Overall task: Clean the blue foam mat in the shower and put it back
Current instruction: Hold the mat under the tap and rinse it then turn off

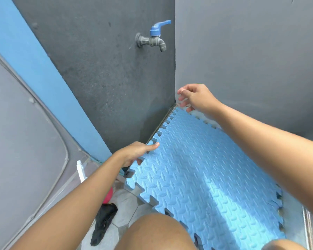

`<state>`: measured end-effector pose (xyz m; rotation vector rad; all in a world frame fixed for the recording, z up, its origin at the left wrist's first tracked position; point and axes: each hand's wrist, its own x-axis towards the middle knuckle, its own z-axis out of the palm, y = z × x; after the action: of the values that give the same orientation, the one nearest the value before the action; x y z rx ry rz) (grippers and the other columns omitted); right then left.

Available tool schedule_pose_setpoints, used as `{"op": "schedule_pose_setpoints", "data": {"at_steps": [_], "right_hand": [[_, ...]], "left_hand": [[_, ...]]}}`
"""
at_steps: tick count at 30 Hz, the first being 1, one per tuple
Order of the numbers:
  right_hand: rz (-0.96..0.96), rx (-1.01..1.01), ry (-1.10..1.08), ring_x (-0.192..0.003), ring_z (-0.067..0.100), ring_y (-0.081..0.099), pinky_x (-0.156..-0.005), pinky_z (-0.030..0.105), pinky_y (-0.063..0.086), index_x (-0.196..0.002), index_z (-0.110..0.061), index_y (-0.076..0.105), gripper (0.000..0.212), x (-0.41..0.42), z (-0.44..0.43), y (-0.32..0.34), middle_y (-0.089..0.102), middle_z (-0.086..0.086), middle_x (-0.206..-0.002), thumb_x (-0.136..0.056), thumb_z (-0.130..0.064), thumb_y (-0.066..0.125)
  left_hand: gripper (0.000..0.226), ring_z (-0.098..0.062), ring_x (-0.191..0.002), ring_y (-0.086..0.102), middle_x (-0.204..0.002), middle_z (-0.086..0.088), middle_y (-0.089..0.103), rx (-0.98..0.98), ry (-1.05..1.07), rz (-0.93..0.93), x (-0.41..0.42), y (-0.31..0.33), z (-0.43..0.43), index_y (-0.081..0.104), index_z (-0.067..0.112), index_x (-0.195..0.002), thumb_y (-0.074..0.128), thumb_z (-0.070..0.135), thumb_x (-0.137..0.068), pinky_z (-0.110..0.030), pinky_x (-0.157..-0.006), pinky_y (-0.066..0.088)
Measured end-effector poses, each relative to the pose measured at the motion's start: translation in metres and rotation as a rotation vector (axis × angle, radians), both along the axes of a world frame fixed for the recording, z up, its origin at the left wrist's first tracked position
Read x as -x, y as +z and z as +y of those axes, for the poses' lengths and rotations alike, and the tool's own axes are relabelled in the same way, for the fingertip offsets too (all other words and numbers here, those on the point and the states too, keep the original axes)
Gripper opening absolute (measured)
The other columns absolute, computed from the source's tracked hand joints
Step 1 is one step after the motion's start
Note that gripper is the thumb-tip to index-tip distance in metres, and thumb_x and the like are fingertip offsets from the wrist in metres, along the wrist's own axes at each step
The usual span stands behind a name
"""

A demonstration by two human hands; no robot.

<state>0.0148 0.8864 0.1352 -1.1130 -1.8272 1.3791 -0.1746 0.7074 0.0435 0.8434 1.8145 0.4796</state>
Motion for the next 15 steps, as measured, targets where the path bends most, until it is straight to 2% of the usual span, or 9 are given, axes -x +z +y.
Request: {"op": "schedule_pose_setpoints", "data": {"at_steps": [1,2,3,5,7,10,12,13,15], "right_hand": [[0.045,-0.028,-0.051,-0.070,0.015,0.062,-0.056,0.029,0.052,-0.101,-0.018,0.066,0.016,0.004,0.006,0.013,0.065,0.002,-0.091,-0.101,-0.029,0.054],[0.099,-0.047,-0.101,-0.070,0.014,0.060,-0.057,0.030,0.052,-0.103,-0.020,0.065,0.016,0.009,0.011,0.025,0.063,0.001,-0.093,-0.101,-0.030,0.052],[0.150,-0.061,-0.140,-0.073,0.012,0.058,-0.057,0.030,0.053,-0.106,-0.021,0.064,0.018,0.014,0.016,0.037,0.061,-0.001,-0.095,-0.101,-0.032,0.051],[0.219,-0.129,-0.168,-0.079,0.010,0.055,-0.064,0.032,0.056,-0.115,-0.023,0.062,0.023,0.027,0.027,0.055,0.058,-0.006,-0.098,-0.102,-0.035,0.046],[0.229,-0.279,-0.165,-0.088,0.009,0.056,-0.083,0.037,0.057,-0.120,-0.027,0.061,0.028,0.040,0.039,0.071,0.058,-0.009,-0.104,-0.101,-0.038,0.044],[0.207,-0.476,-0.175,-0.114,0.012,0.055,-0.108,0.040,0.043,-0.125,-0.031,0.061,0.031,0.061,0.056,0.106,0.057,-0.013,-0.119,-0.102,-0.039,0.042],[0.151,-0.539,-0.136,-0.122,0.014,0.054,-0.111,0.038,0.040,-0.126,-0.028,0.064,0.033,0.074,0.066,0.134,0.061,-0.010,-0.125,-0.102,-0.039,0.043],[0.085,-0.547,-0.096,-0.120,0.015,0.057,-0.109,0.037,0.042,-0.123,-0.024,0.067,0.034,0.078,0.072,0.146,0.066,-0.006,-0.123,-0.102,-0.039,0.044],[-0.110,-0.567,-0.007,-0.106,0.024,0.062,-0.098,0.036,0.050,-0.113,-0.017,0.072,0.039,0.083,0.085,0.157,0.071,0.006,-0.111,-0.101,-0.043,0.046]], "left_hand": [[0.051,-0.022,-0.072,0.057,-0.094,-0.008,0.065,-0.056,0.022,0.052,-0.002,-0.001,0.005,0.070,0.014,-0.086,0.070,0.065,-0.084,-0.039,-0.083,0.042],[0.054,-0.019,-0.052,0.041,-0.064,-0.004,0.050,-0.106,0.050,0.102,-0.003,-0.002,0.009,0.050,0.017,-0.061,0.073,0.059,-0.085,-0.033,-0.069,0.037],[0.063,-0.018,-0.044,0.028,-0.051,-0.001,0.033,-0.139,0.050,0.146,-0.004,-0.002,0.012,0.032,0.019,-0.056,0.075,0.054,-0.087,-0.029,-0.061,0.032],[0.065,-0.019,-0.043,0.024,-0.049,-0.002,0.026,-0.203,0.012,0.204,-0.009,0.009,0.012,0.026,0.020,-0.058,0.074,0.051,-0.089,-0.026,-0.051,0.030],[0.058,-0.020,-0.051,0.027,-0.057,-0.007,0.030,-0.247,-0.004,0.200,-0.005,0.023,0.010,0.037,0.017,-0.062,0.073,0.054,-0.088,-0.025,-0.052,0.031],[0.052,-0.022,-0.061,0.032,-0.068,-0.008,0.043,-0.300,-0.008,0.202,0.015,0.057,0.002,0.058,0.014,-0.075,0.072,0.064,-0.082,-0.025,-0.052,0.031],[0.074,-0.021,-0.060,0.035,-0.068,-0.009,0.049,-0.355,-0.008,0.215,0.029,0.081,-0.005,0.063,-0.002,-0.081,0.070,0.072,-0.074,-0.029,-0.056,0.031],[0.082,-0.021,-0.059,0.037,-0.067,-0.011,0.052,-0.380,-0.008,0.239,0.035,0.091,-0.009,0.064,-0.007,-0.089,0.070,0.073,-0.073,-0.030,-0.057,0.031],[0.082,-0.020,-0.056,0.043,-0.067,-0.021,0.059,-0.432,-0.023,0.293,0.043,0.108,-0.016,0.067,-0.006,-0.097,0.069,0.073,-0.076,-0.031,-0.057,0.035]]}}
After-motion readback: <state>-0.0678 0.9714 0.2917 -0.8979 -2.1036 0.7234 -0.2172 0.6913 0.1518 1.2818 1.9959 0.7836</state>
